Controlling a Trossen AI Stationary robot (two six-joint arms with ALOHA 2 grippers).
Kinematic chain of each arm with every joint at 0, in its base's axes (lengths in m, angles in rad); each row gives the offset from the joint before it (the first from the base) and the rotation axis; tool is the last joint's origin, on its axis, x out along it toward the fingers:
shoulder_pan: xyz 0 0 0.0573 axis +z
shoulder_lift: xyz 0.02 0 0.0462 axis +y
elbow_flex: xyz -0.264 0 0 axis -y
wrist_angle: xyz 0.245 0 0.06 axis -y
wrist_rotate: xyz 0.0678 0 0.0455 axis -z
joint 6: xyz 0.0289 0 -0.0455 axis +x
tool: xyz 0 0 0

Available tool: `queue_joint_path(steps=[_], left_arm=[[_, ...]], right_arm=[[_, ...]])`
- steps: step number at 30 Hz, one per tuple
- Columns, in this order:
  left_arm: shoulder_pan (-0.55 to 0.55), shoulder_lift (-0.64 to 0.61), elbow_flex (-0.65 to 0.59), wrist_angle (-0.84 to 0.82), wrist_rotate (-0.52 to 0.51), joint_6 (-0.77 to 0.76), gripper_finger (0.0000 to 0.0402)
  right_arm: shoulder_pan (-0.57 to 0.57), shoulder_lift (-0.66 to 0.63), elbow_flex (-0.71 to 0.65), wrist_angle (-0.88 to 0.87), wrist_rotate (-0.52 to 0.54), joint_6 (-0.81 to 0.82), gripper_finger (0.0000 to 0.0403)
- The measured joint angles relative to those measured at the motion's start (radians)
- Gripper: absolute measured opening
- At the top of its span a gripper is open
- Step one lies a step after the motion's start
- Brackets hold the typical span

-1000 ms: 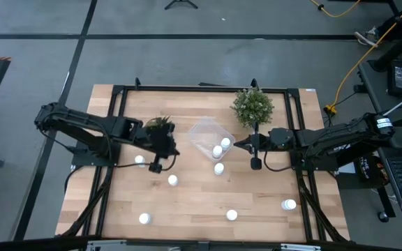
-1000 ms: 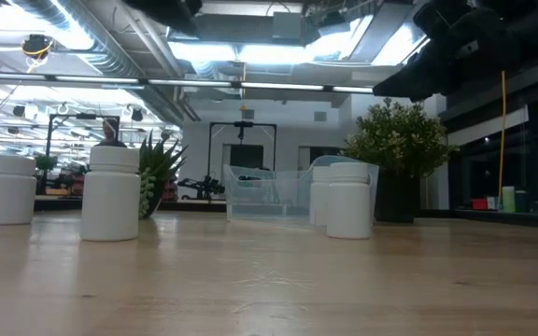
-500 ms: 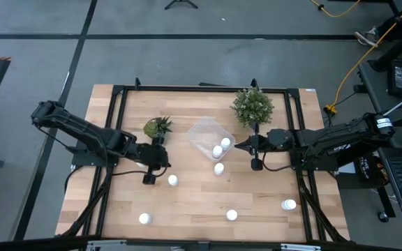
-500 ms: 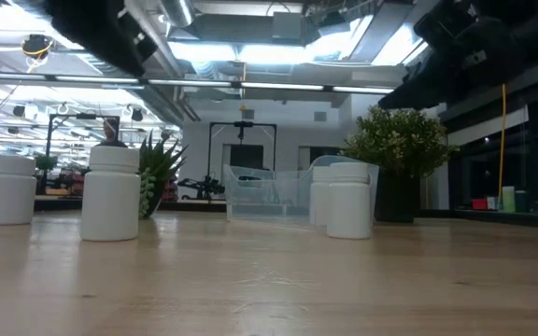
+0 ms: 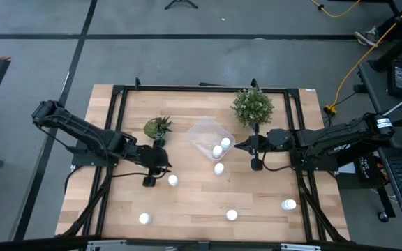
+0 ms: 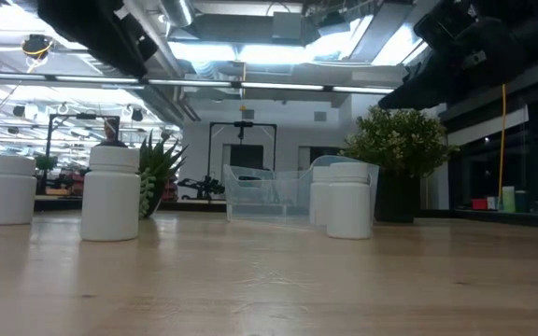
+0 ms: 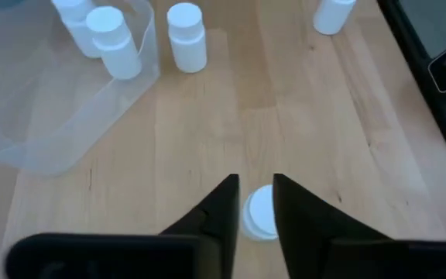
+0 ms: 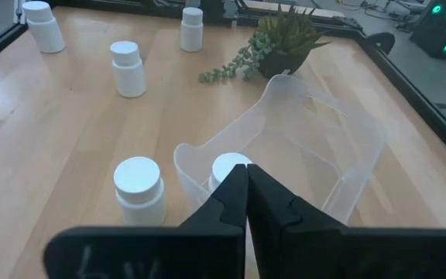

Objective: Pick and place pill bottles into a basket
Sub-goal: Put the pill bottle into the transparent bin

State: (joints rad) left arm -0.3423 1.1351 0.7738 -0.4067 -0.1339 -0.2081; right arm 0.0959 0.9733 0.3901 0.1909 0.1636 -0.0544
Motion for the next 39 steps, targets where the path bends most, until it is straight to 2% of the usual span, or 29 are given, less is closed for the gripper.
queue_joint_path(steps=[8, 14, 21, 26, 39], left_arm=[[-0.044, 0.0, 0.0, 0.062, -0.008, 0.099, 0.0175], [-0.073, 0.0, 0.0, 0.075, -0.054, 0.143, 0.0213], [-0.078, 0.0, 0.0, 0.077, -0.066, 0.108, 0.0216], [-0.078, 0.024, 0.0, 0.103, -0.116, 0.074, 0.0215], [-0.078, 0.221, 0.004, 0.094, -0.104, 0.065, 0.0214]], right_arm=[[0.0, 0.0, 0.0, 0.0, 0.001, 0.049, 0.0009], [0.0, 0.0, 0.0, 0.0, 0.003, 0.05, 0.0009], [0.0, 0.0, 0.0, 0.0, 0.003, 0.05, 0.0009], [0.0, 0.0, 0.0, 0.0, 0.003, 0.052, 0.0009], [0.0, 0.0, 0.0, 0.007, 0.002, 0.089, 0.0009]])
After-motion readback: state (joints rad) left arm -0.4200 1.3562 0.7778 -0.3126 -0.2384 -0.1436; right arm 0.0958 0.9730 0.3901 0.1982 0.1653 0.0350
